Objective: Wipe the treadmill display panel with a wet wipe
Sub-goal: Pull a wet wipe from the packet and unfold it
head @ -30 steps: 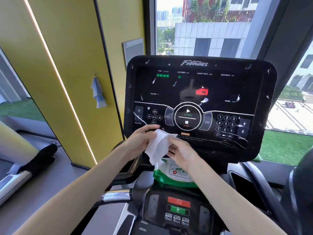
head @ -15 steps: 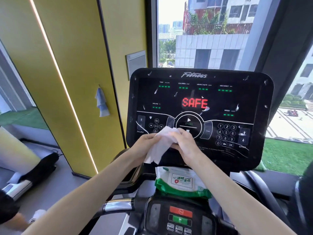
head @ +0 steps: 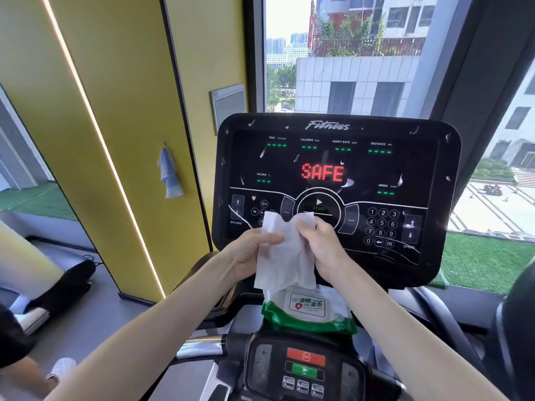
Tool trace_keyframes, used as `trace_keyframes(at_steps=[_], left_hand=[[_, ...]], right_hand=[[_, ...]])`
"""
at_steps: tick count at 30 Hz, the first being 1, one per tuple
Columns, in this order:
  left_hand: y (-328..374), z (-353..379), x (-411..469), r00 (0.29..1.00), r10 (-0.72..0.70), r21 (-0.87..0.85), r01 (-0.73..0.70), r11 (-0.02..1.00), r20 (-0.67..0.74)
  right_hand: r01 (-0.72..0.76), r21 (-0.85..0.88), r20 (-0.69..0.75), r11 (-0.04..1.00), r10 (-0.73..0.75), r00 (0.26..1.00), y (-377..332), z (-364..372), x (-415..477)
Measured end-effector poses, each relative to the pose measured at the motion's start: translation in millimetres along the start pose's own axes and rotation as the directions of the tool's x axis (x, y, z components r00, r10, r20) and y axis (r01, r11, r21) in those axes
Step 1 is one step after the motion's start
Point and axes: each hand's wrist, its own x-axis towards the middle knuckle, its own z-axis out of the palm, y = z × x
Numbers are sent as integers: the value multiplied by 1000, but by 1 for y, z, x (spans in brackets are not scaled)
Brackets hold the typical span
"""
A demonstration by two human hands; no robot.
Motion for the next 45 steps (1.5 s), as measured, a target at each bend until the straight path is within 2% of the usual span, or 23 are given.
trace_keyframes(at_steps=[3, 6, 12, 17, 19, 21, 23, 25, 26, 27, 28, 29, 31, 33, 35, 37, 40, 43, 45], left_hand=[[2, -3, 0, 1000, 7, -55, -6, 998, 13], [9, -11, -4, 1000, 3, -35, -2, 999, 17], [19, -22, -14, 998, 54, -51, -53, 997, 10], [19, -24, -11, 996, 86, -95, -85, 992, 4], [17, -25, -11, 998, 62, -143, -65, 988, -27], [16, -26, -7, 989, 66, -159, -87, 983, -132], [16, -25, -3, 943, 114, -174, -175, 969, -313], [18, -23, 2, 826, 174, -156, -300, 941, -536], [20, -21, 4, 744, 219, -83, -346, 935, -632], [23, -19, 5, 653, 299, 69, -354, 933, -695], [27, -17, 7, 582, 420, 267, -333, 904, -696], [31, -14, 7, 549, 551, 453, -317, 833, -628], [42, -6, 7, 582, 711, 684, -332, 650, -394], [54, 1, 6, 644, 748, 814, -340, 470, -163], [63, 8, 8, 715, 699, 854, -365, 371, 1], [68, 16, 10, 785, 611, 847, -389, 361, 100], [71, 26, 11, 843, 500, 834, -412, 367, 197], [76, 30, 9, 854, 485, 824, -407, 395, 189], [78, 28, 4, 868, 477, 804, -379, 457, 138]], right_hand=[[13, 76, -82, 997, -6, 997, 1, 0, 2], [41, -7, -166, 999, -42, 985, -1, -7, 3], [32, -64, -112, 997, -39, 993, -10, -13, 2], [19, -51, -127, 999, -26, 992, -8, -13, -1], [17, -38, -135, 999, -22, 991, -6, -14, -2], [17, -28, -141, 999, -21, 990, -4, -15, -2], [17, -14, -162, 1000, -20, 987, -3, -16, -2], [20, -12, -224, 1000, -23, 974, 0, -18, -3], [25, -17, -253, 1000, -29, 967, 2, -19, -3], [33, -19, -269, 999, -37, 963, 5, -20, -4], [38, -30, -265, 999, -45, 963, 7, -21, -5], [44, -54, -249, 998, -56, 967, 11, -22, -5], [61, -131, -204, 990, -87, 975, 11, -21, -8], [105, -155, -151, 982, -129, 980, 6, -19, -11], [175, -199, -88, 964, -195, 977, 1, -20, -10], [238, -275, 38, 932, -237, 971, -5, -18, -8], [240, -268, 258, 933, -171, 951, -16, -6, -7], [205, -165, 313, 965, -146, 939, -23, -3, -6], [138, -117, 316, 983, -95, 944, -25, -4, -6]])
